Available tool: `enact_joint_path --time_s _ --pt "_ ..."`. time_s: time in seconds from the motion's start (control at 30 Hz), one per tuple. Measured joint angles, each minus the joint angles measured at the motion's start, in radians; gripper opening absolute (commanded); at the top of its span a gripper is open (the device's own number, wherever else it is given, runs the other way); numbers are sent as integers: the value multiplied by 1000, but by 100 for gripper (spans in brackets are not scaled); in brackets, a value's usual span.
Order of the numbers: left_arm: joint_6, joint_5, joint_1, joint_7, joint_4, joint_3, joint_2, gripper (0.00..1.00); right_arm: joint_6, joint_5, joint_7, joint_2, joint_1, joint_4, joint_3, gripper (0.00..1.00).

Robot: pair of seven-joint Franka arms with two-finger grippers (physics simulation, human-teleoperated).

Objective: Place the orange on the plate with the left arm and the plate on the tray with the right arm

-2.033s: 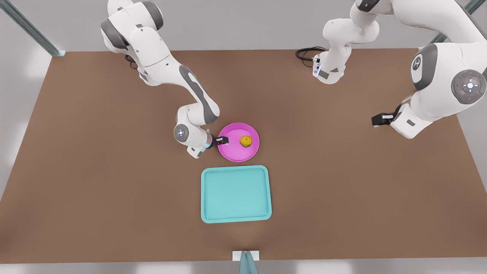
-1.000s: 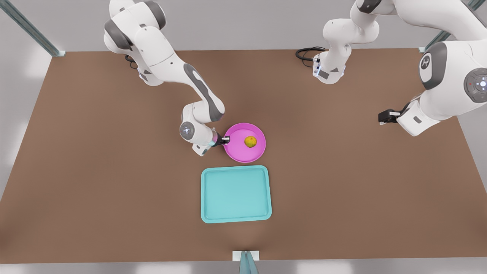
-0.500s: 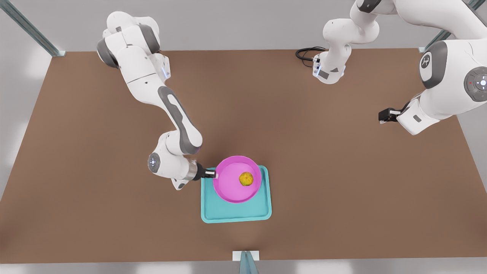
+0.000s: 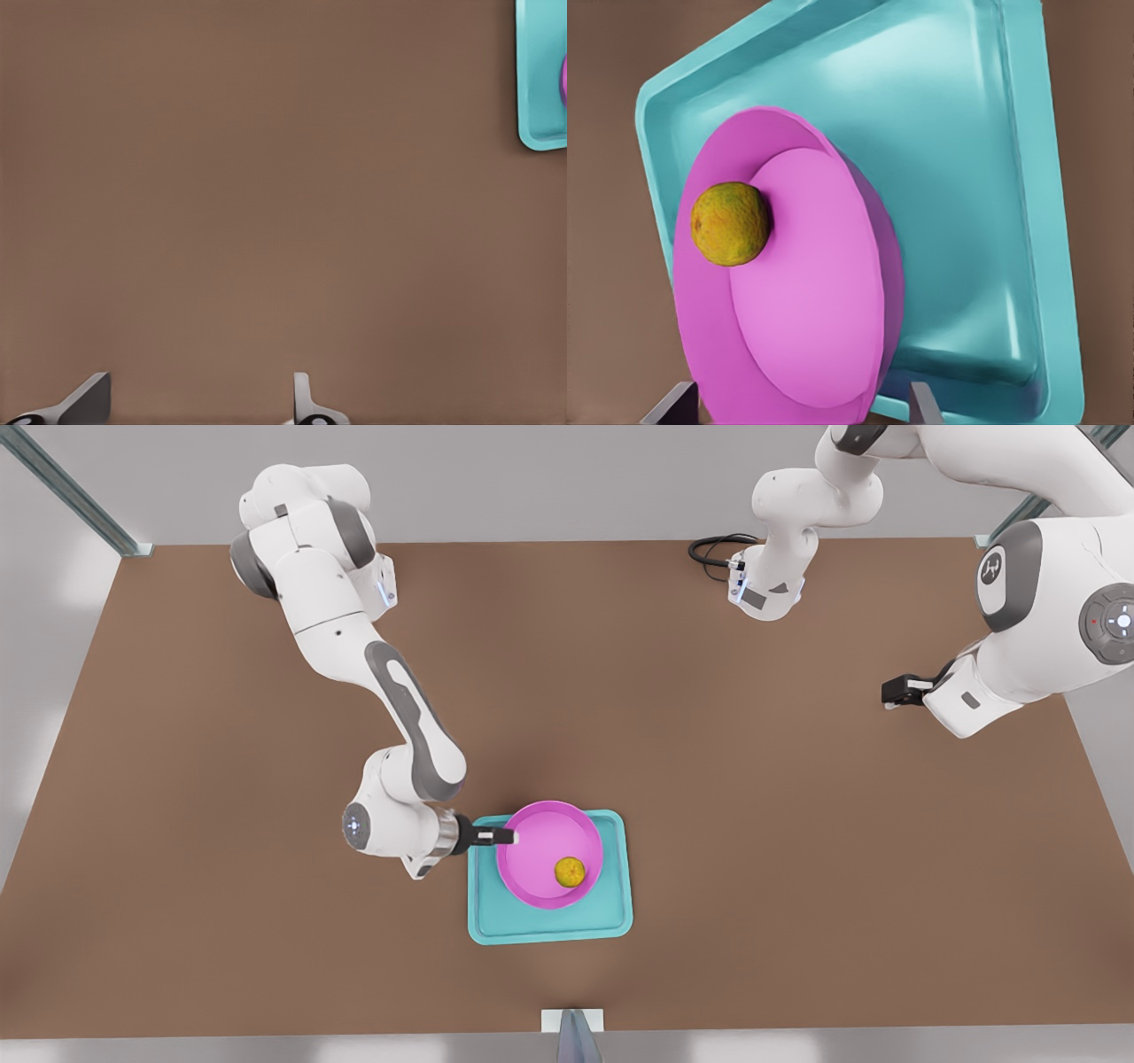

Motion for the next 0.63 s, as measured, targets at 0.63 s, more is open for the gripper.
enact_joint_path --time_s 0.63 --pt "17 4 -3 3 4 0 14 100 -816 -852 -255 -638 -223 23 -125 100"
